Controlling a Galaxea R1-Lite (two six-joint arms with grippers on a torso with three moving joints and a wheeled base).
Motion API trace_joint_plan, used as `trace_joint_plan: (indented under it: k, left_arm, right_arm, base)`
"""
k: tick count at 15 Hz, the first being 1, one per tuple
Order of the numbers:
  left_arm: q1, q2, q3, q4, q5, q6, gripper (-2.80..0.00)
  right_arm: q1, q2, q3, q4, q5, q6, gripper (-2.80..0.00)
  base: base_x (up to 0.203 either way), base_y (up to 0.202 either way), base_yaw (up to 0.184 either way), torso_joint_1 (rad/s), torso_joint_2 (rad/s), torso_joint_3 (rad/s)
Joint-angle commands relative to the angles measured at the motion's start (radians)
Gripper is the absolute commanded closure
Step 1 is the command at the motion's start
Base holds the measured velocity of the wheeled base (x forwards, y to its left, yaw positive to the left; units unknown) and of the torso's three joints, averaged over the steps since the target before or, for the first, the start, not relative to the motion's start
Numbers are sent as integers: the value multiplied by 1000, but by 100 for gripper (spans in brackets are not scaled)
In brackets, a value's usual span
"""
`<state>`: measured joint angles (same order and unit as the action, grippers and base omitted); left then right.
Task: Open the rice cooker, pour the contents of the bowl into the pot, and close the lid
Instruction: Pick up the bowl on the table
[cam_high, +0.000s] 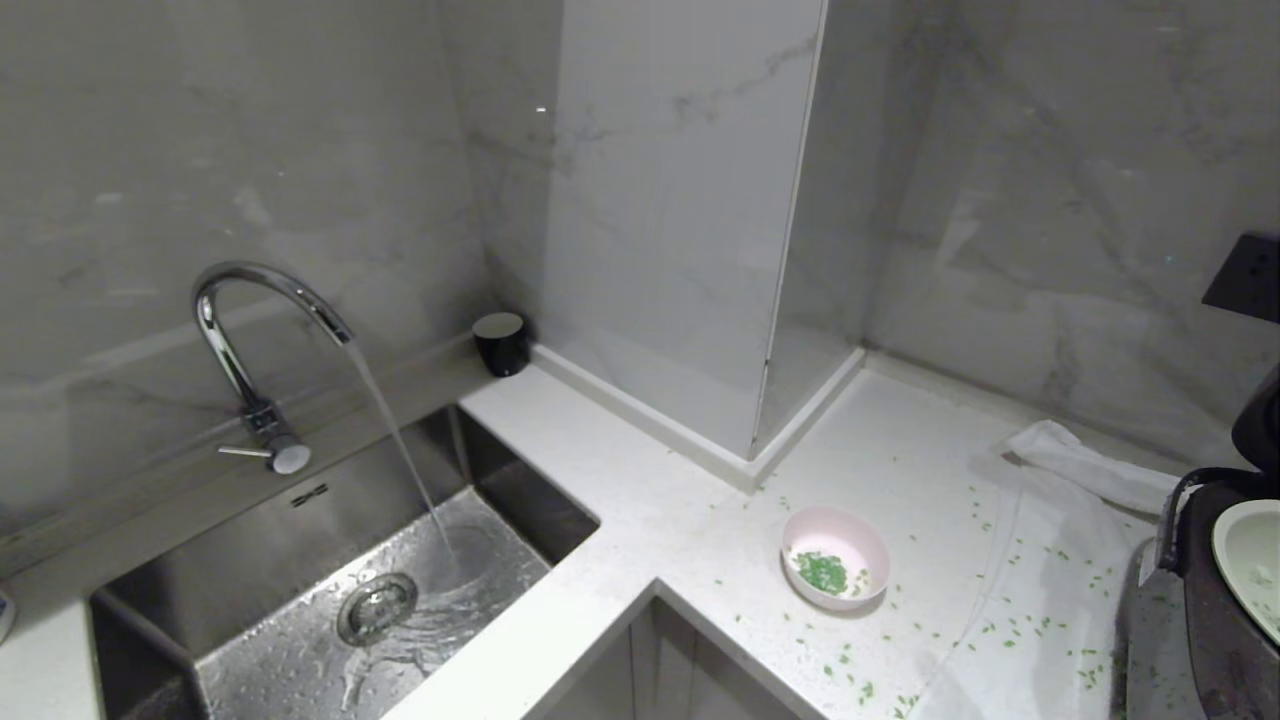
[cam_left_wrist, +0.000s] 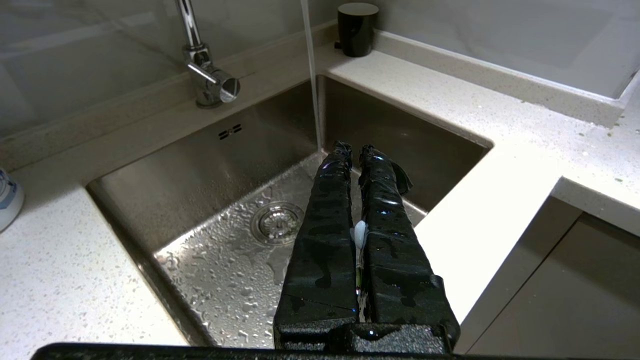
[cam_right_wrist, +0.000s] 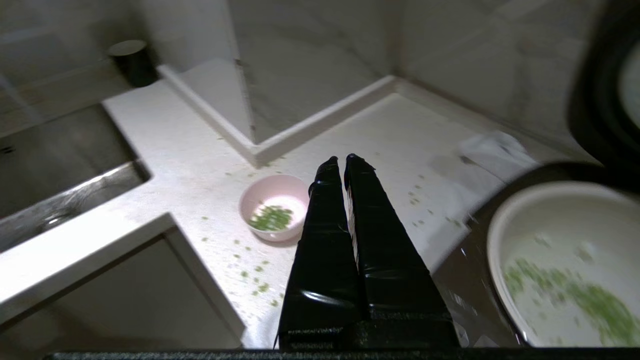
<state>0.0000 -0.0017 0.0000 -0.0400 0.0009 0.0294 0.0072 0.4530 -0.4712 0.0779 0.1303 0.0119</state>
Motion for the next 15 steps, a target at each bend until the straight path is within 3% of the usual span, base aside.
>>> trace_joint_plan:
  k: [1, 3, 4, 7, 15]
  left_arm:
    - [0, 2, 12, 2, 1, -2, 0]
    - [0, 2, 12, 2, -1, 1, 0]
    - [0, 2, 11, 3, -2, 1, 0]
    - [0, 2, 11, 5, 1, -3, 0]
    - [-2, 2, 12, -1, 1, -28, 0]
  right_arm:
    - [17, 356, -172, 1, 80, -4, 0]
    - [83, 530, -267, 11, 144, 7, 0]
    - [160, 602, -308, 25, 161, 27, 0]
    - [315, 804, -399, 104, 149, 124, 0]
    - [474, 1144, -439, 201, 106, 284, 0]
  base:
    - [0, 0, 0, 0, 0, 0]
    - [0, 0, 0, 0, 0, 0]
    - [0, 0, 0, 0, 0, 0]
    - [0, 0, 0, 0, 0, 0]
    - [0, 0, 0, 0, 0, 0]
